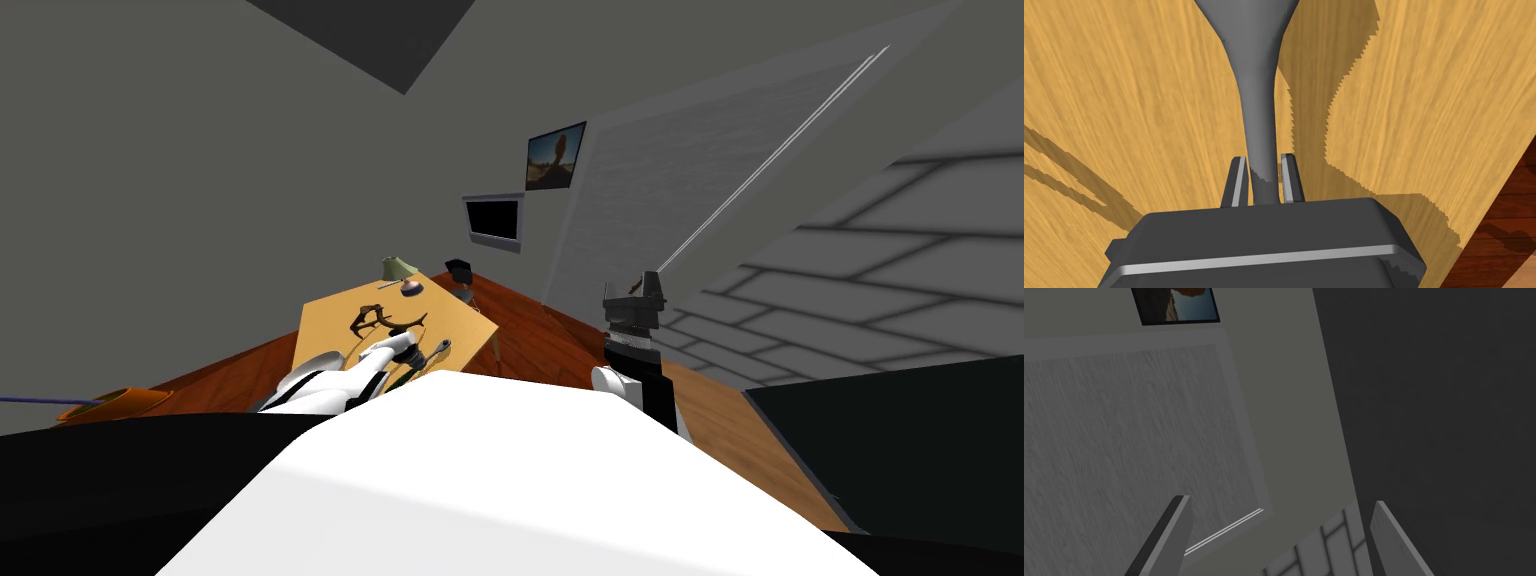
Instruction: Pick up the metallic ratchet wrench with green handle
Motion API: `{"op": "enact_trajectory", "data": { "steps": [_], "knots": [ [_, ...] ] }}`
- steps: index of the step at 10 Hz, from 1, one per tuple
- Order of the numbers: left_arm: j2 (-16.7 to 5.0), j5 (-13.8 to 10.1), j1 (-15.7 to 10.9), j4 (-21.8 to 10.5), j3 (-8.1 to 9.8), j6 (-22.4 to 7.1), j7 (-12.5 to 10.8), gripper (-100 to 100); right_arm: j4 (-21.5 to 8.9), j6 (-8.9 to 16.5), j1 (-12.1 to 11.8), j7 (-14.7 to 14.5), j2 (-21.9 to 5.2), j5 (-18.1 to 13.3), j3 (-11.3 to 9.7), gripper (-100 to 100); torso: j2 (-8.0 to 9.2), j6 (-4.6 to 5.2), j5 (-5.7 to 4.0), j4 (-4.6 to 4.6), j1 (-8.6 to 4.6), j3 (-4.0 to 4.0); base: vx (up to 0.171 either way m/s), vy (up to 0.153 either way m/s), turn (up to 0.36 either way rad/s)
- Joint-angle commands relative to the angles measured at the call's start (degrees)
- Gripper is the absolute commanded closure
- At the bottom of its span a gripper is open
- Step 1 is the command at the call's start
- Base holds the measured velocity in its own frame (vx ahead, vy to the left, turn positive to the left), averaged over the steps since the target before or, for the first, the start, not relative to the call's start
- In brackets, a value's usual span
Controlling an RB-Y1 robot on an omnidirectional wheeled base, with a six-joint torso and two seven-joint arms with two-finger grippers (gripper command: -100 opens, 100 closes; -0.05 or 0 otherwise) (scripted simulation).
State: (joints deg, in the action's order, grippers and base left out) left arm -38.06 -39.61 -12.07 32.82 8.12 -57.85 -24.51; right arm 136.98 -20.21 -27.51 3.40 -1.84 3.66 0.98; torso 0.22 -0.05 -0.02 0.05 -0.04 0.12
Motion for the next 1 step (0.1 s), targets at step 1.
{"op": "enact_trajectory", "data": {
  "steps": [1],
  "knots": [
    [0.0, 0.0, 0.0, 0.0, 0.00, 0.0, 0.0, 0, 0.0, 0.0, 0.0, 0.0, 0.0, 0.0, 0.0, 0, 0.00, 0.00, 0.00, 0.00, 0.00, 0.00, 0.000, 0.000, 0.000]
  ]
}}
